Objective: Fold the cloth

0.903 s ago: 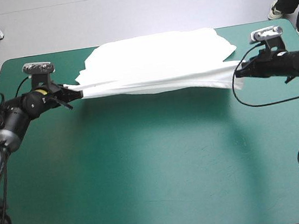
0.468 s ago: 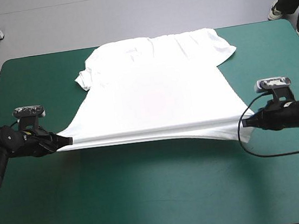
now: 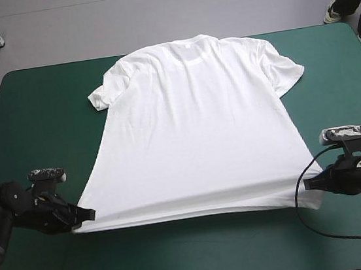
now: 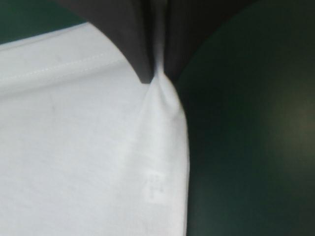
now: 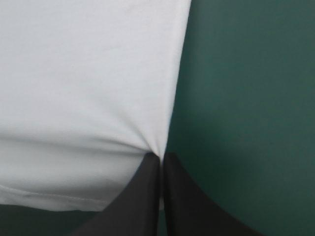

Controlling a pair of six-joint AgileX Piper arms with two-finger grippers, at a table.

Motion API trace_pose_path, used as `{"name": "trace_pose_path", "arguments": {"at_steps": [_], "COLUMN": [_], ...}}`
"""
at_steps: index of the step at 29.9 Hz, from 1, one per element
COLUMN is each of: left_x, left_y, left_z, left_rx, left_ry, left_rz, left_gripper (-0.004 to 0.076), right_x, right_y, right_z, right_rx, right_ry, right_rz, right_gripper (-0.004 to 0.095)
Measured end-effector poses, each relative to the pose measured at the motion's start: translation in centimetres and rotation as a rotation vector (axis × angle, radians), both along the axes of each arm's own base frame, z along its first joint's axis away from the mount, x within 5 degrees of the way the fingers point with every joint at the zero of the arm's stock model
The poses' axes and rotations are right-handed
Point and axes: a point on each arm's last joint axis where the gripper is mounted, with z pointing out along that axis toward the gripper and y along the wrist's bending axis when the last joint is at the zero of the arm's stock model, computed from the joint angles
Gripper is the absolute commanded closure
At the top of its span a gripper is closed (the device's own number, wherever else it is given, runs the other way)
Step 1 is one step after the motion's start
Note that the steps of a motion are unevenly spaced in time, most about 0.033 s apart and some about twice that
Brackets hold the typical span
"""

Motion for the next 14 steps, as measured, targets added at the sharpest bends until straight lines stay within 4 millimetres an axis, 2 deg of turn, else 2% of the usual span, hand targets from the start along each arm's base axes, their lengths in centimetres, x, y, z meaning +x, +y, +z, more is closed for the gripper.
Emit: {"name": "trace_pose_path", "arguments": {"at_steps": [4, 7, 11, 14], "left_x": [-2.5, -4.1, -5.1, -5.2], "left_y": [-0.3, -0.3, -0.3, -0.2], "left_z": [-0.5, 0.0, 0.8, 0.9], "left_rx": [0.005, 0.031, 0.065, 0.079], "left_ry": [0.043, 0.011, -0.050, -0.052], "left_rz": [-0.012, -0.011, -0.012, -0.012], "left_gripper": [0.0705, 0.0705, 0.0705, 0.0705], "right_x": [-1.0, -1.9, -2.8, -3.0], "right_y": [0.6, 1.0, 1.1, 1.4], "right_z": [-0.4, -0.9, -1.3, -1.4], "right_rx": [0.006, 0.008, 0.006, 0.009], "right_ry": [0.089, 0.128, 0.143, 0.157], "right_rz": [0.046, 0.077, 0.085, 0.104], "right_gripper": [0.0905, 0.0905, 0.0894, 0.0831]}}
